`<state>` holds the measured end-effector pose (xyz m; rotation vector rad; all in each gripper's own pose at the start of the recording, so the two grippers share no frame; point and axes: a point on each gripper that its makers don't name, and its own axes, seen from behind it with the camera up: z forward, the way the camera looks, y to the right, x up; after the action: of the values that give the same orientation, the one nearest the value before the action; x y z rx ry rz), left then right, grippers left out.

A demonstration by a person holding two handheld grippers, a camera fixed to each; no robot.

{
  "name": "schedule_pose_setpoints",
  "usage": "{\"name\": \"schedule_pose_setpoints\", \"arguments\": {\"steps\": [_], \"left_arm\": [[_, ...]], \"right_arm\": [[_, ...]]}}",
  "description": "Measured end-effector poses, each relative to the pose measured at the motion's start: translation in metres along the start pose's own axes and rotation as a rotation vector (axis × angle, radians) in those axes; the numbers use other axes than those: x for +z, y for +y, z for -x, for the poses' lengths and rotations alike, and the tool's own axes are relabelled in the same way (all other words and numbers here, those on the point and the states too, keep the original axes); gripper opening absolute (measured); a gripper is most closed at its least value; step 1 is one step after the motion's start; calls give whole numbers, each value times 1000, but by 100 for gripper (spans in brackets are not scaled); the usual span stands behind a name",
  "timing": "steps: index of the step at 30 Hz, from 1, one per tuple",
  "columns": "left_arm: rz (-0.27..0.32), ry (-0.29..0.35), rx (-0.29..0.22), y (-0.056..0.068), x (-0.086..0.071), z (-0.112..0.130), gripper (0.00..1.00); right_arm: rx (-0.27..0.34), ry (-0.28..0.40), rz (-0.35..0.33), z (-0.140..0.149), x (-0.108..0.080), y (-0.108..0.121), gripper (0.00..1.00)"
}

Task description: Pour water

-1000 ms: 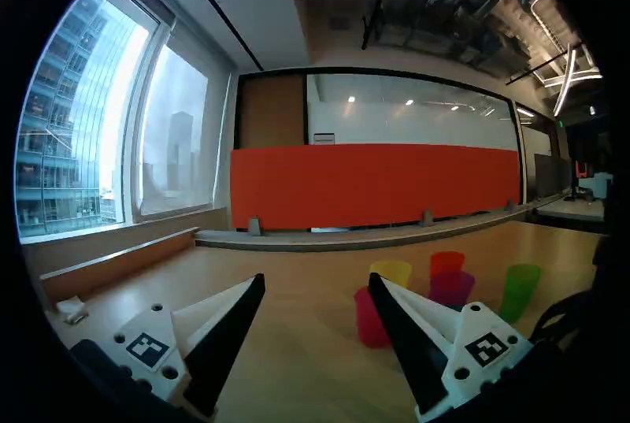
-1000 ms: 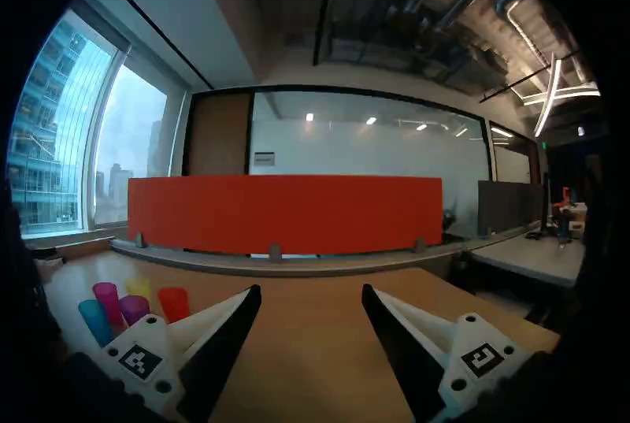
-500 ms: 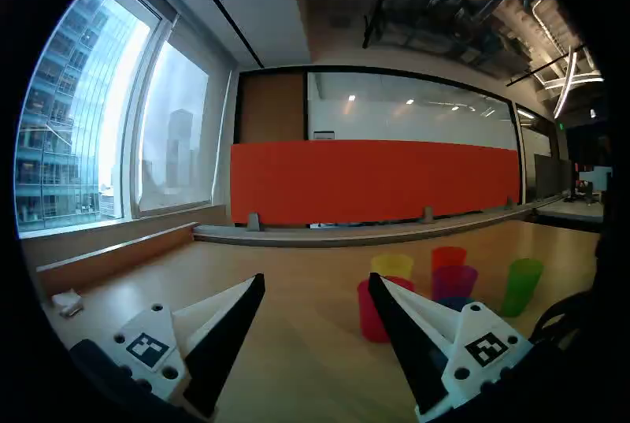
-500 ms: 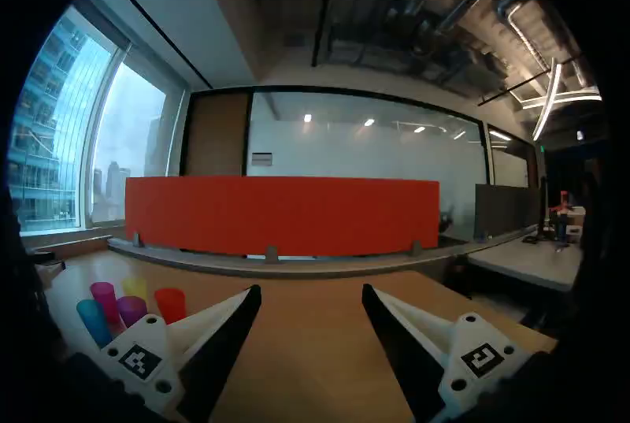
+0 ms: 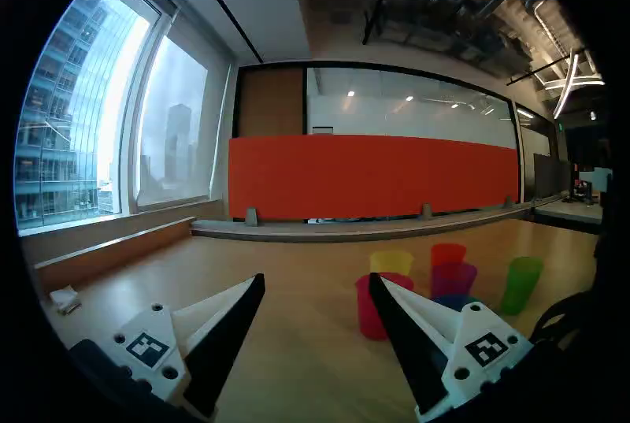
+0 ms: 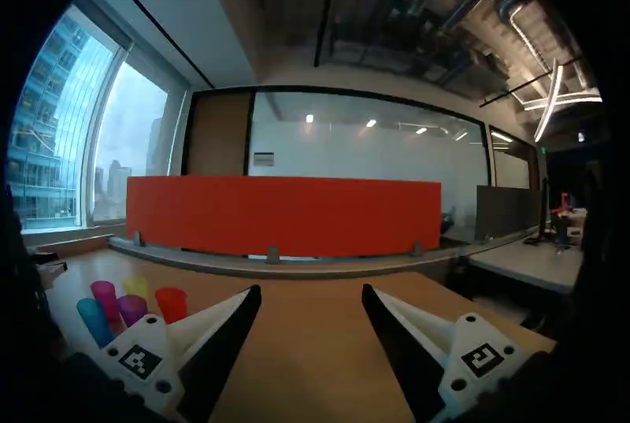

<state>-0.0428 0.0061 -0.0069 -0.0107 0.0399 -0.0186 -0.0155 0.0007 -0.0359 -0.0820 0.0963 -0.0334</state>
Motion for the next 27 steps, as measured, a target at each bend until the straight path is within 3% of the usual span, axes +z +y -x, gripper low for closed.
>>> {"name": "schedule_pose_setpoints", "arguments": {"steps": [27], "left_arm": [[2, -2, 2, 0, 1, 1, 98]], "right_arm": [[8, 25, -44, 5, 4, 3, 99]]}}
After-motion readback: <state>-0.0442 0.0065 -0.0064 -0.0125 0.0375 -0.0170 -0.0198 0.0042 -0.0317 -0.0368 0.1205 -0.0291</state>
